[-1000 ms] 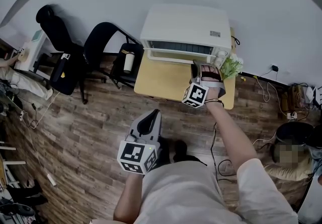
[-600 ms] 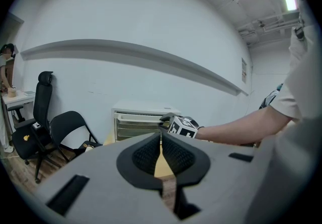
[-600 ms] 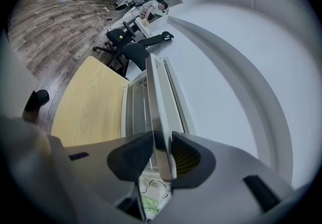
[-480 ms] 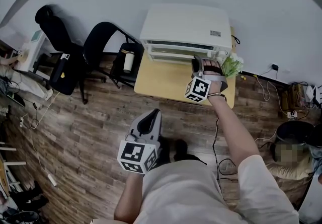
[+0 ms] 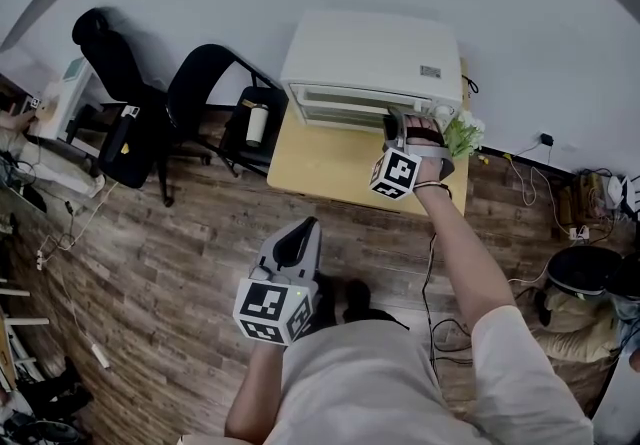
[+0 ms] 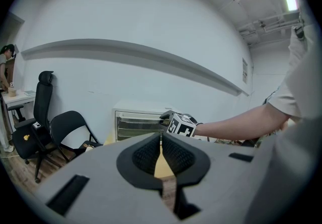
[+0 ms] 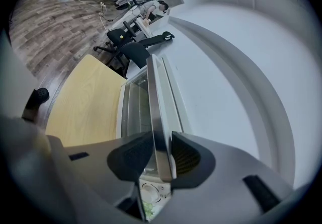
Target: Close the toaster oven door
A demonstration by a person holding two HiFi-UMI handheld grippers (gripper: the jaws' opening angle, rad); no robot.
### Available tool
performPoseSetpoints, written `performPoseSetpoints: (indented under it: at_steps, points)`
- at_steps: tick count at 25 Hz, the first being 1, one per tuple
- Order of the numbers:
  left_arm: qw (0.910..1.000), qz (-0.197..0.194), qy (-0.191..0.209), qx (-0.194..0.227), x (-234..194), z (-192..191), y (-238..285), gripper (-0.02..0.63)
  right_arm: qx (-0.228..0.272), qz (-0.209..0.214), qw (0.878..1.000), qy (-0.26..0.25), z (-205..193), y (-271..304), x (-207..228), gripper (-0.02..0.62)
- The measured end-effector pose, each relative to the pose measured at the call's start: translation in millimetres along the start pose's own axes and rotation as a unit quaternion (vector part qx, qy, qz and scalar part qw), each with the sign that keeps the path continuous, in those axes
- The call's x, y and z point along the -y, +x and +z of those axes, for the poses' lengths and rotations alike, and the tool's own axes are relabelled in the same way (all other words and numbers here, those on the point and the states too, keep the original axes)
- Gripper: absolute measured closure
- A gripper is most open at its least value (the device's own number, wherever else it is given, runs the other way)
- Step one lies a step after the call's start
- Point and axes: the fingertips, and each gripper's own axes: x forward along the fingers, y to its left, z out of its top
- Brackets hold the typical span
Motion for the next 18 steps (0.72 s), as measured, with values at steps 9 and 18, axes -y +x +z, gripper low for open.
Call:
performPoseSetpoints:
  at_steps: [9,18]
  points:
    - [1.0,0.001,-0.001,0.001,-1.3,0.1,0.5,0.592,-0.004,0.0,1.0,-0.009,-0.2,3.5,3.7,0.486]
    - [1.0,0.001,0.0,0.001,-1.0,1.2,-0.2,0.592,-0.011,0.005,1.0,-0.018,-1.2,4.7,4.1,0.486]
